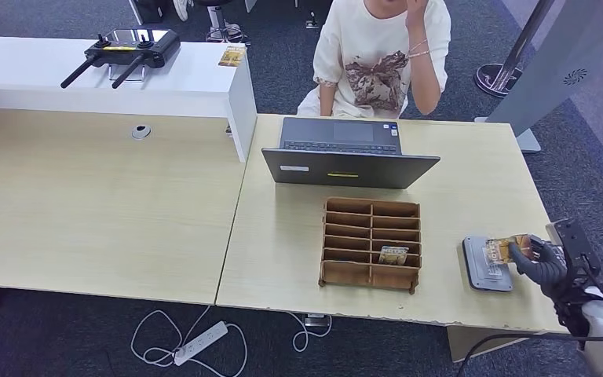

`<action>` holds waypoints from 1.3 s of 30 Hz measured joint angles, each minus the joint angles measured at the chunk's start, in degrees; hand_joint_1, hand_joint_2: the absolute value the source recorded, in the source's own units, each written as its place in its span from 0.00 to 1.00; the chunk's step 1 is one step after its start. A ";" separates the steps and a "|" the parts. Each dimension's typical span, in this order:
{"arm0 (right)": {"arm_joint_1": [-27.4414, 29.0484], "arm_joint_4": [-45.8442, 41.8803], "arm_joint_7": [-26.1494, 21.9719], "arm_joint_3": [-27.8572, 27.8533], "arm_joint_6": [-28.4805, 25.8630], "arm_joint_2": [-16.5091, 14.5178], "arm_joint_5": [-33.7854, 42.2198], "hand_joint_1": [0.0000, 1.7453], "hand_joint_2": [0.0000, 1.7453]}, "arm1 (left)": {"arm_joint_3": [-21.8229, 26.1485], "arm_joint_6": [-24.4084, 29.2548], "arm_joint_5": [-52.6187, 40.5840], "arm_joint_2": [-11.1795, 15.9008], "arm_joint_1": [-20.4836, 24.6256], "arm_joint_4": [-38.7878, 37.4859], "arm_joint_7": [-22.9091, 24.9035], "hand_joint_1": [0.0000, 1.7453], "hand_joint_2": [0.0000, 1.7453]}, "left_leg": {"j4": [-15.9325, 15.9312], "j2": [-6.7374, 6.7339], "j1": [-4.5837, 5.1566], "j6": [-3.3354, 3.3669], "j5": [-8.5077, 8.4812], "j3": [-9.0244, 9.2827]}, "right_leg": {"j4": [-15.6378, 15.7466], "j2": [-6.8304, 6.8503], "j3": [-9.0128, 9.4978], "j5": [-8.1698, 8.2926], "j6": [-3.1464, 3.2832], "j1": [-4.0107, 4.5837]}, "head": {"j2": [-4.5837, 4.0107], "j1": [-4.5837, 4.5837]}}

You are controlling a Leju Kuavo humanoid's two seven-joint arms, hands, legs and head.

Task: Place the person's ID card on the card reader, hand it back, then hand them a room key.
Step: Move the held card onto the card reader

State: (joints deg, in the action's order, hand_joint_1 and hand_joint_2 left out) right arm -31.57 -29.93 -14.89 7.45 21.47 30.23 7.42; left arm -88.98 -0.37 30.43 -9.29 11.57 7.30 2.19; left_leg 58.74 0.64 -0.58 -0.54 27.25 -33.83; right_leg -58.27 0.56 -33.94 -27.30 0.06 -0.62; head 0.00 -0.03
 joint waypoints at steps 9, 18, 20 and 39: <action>0.01 0.31 0.04 0.01 -0.79 -0.03 -1.00 1.00 1.00 | 0.00 -0.02 0.07 0.00 0.01 0.00 0.00 0.00 0.00 | 0.00 0.00 0.00 0.00 0.00 -0.01 | 0.00 0.01 0.00 0.00 0.00 0.00 | 0.00 0.00; -0.03 1.22 1.22 0.08 -4.46 -0.41 -5.66 1.00 1.00 | 0.00 -0.02 0.07 -0.02 0.03 0.00 0.18 0.00 0.00 | 0.00 0.00 0.00 0.00 0.00 0.00 | 0.00 0.01 0.00 0.00 0.00 0.00 | 0.00 0.00; -0.03 1.40 1.17 0.08 -4.77 -0.55 -5.93 1.00 1.00 | 0.00 -0.02 0.05 -0.02 0.04 0.00 0.18 0.00 0.00 | 0.00 0.00 0.00 0.00 0.00 0.00 | 0.00 0.01 0.00 0.00 0.00 0.00 | 0.00 -0.01; -0.08 1.91 2.26 0.09 -6.74 -1.02 -10.49 1.00 1.00 | 0.00 -0.37 -0.35 -0.02 0.18 0.00 0.36 0.00 0.00 | 0.00 0.00 0.00 0.00 0.00 0.00 | 0.00 0.01 0.02 0.00 0.00 0.00 | 0.00 0.00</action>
State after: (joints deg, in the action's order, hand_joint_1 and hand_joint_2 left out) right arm -31.65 -28.02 -12.63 7.54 14.73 29.21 -3.07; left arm -88.98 -0.74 30.08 -9.31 11.75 7.30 2.54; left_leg 58.74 0.64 -0.58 -0.54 27.25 -33.83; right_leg -58.27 0.57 -33.92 -27.30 0.06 -0.62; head 0.00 -0.03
